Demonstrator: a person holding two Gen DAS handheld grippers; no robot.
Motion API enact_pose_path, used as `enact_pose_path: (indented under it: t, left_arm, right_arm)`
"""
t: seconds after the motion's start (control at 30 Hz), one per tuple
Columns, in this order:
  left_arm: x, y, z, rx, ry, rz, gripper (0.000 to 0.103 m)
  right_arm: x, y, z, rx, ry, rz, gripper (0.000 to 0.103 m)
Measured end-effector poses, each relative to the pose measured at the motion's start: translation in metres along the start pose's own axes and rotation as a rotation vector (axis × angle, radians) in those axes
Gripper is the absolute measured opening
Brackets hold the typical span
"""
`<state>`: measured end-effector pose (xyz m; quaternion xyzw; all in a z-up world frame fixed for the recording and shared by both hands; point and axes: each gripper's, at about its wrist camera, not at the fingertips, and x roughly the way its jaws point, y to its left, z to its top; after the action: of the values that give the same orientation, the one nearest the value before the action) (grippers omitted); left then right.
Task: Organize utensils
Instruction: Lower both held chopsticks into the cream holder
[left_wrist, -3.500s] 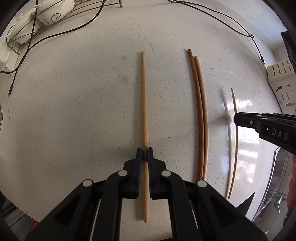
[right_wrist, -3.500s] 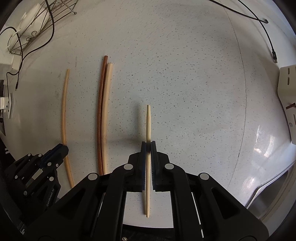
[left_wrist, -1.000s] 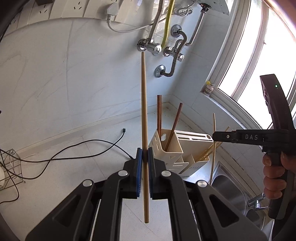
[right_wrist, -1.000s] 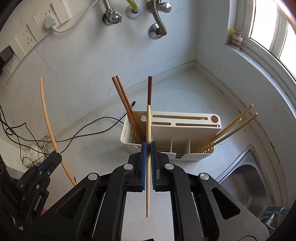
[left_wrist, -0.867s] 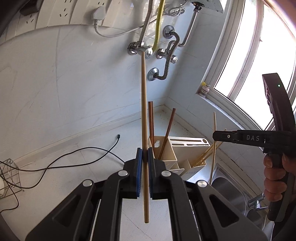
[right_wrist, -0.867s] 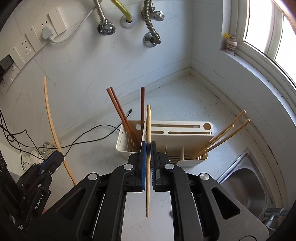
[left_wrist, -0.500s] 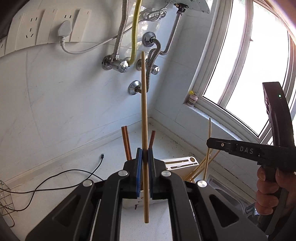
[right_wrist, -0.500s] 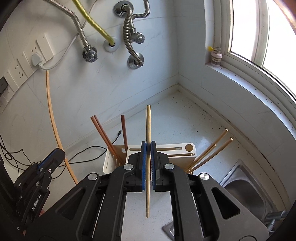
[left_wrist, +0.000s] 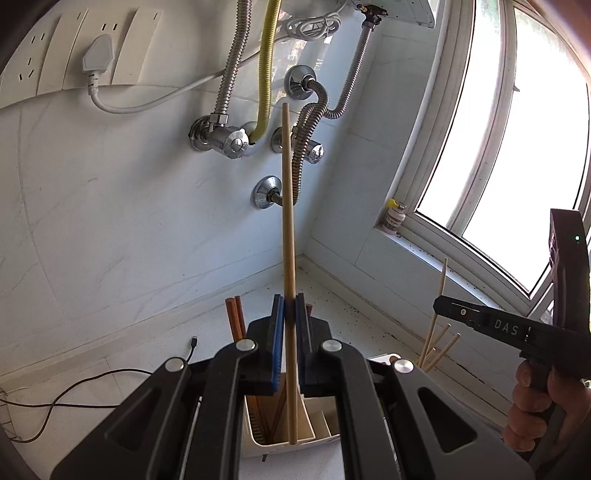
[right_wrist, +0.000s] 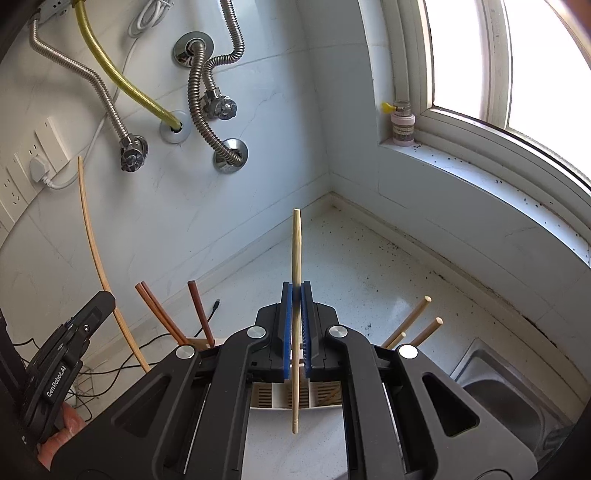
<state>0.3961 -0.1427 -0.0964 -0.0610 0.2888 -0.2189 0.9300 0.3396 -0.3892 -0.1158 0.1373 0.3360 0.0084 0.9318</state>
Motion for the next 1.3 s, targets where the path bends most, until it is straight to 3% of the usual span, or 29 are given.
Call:
enact_pose_path:
  t: [0.47,0.77,1.3]
  left_arm:
    - [0.039,0.009,-0.014,-0.003,0.028,0.009,0.006]
    - [0.045,0.010,-0.025,-0.003,0.024,0.015,0.006]
    - [0.051,0.008,-0.046,0.022,0.024,0.017,0.006]
  right_arm:
    - [0.025,-0.017,-0.008,-0.001,-0.067,-0.026,0.004]
    - [0.030,-0.020,-0.025,-0.029,-0.129,-0.039,0.004]
    - [0.032,-0.026,-0.045,-0.033,-0.153,-0.035,0.004]
